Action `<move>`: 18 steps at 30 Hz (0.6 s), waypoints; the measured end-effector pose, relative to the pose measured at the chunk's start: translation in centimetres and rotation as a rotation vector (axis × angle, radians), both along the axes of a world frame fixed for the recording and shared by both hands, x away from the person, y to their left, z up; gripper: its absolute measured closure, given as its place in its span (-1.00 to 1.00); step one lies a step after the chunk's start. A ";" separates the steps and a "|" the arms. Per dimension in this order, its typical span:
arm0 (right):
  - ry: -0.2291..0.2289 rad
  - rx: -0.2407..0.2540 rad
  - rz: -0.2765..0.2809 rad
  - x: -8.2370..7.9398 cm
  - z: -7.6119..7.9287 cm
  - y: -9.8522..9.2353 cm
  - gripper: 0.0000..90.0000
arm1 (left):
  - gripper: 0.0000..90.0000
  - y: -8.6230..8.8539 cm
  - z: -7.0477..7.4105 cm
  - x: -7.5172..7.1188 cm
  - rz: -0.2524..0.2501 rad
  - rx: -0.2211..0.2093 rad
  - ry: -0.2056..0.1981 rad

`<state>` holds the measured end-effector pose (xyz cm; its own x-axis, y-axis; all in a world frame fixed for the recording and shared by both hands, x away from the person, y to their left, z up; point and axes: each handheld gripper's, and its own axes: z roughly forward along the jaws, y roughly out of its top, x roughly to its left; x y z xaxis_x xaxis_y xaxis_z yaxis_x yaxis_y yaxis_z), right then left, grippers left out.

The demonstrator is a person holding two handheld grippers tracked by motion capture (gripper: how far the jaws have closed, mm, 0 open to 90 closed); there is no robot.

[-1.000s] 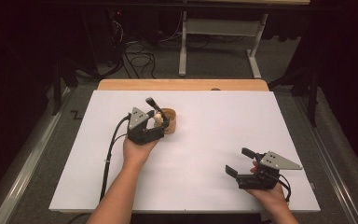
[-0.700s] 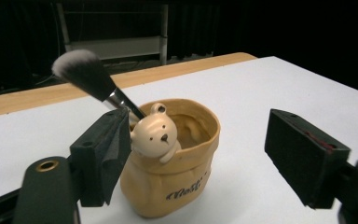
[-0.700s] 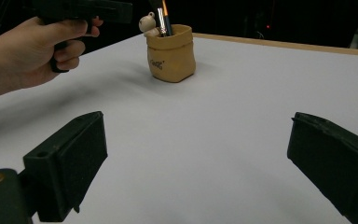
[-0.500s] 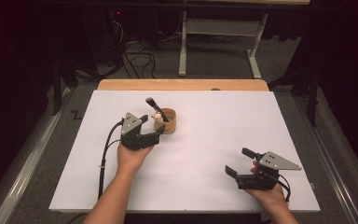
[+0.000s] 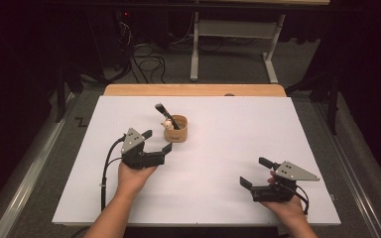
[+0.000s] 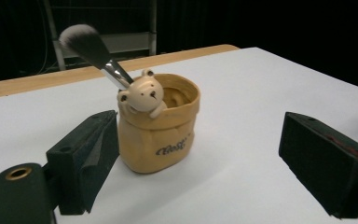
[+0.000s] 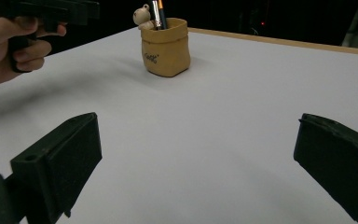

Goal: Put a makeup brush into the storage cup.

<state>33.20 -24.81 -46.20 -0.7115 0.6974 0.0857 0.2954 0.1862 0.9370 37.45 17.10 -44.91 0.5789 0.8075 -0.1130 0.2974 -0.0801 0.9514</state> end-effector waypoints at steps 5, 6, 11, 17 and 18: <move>0.000 -0.004 -0.009 0.0 0.0 -0.2 -0.99 | -0.78 0.3 -0.1 -1.5 -0.024 -0.008 -0.002; -0.002 -0.004 -0.014 0.0 0.0 -0.2 -0.99 | -0.79 0.4 -0.1 -1.7 -0.027 -0.004 -0.007; -0.005 -0.011 -0.025 0.0 0.0 -0.4 -0.99 | -0.88 1.2 -0.2 -2.9 -0.020 -0.002 -0.011; -0.007 -0.016 -0.039 0.0 0.0 -0.7 -0.99 | -0.99 2.2 -0.1 -4.4 -0.015 -0.012 -0.019; -0.012 -0.019 -0.040 0.0 0.1 -0.7 -0.99 | -0.99 2.3 -0.2 -4.6 -0.013 -0.008 -0.019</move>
<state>33.16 -25.51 -46.14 -0.6839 0.7268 0.0637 0.2916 0.1923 0.9370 32.87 19.42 -45.07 0.5917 0.7989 -0.1081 0.2783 -0.0765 0.9574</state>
